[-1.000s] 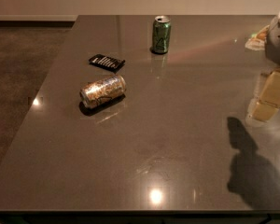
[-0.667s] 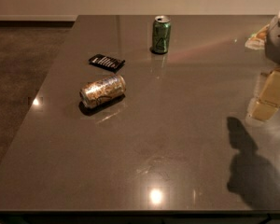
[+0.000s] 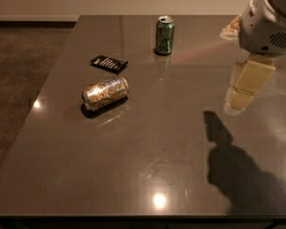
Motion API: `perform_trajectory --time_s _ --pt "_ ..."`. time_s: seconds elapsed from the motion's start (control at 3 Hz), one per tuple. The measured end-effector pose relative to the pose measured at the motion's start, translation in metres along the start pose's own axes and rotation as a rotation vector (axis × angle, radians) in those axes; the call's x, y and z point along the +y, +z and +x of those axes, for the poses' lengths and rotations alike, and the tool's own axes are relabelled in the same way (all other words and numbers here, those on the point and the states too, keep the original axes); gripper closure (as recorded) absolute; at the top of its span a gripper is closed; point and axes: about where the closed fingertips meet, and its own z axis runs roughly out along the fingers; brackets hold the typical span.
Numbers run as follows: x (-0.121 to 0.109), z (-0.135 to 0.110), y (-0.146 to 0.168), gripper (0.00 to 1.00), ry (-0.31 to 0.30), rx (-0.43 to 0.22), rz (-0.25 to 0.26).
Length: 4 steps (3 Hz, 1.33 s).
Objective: Place orange can upright
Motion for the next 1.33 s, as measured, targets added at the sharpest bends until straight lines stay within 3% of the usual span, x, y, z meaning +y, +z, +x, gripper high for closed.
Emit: perform_trajectory --time_s 0.67,1.33 --pt "-0.011 -0.062 0.021 0.00 -0.184 -0.058 -0.043" --pt "-0.015 -0.109 0.056 0.00 -0.395 -0.072 -0.095"
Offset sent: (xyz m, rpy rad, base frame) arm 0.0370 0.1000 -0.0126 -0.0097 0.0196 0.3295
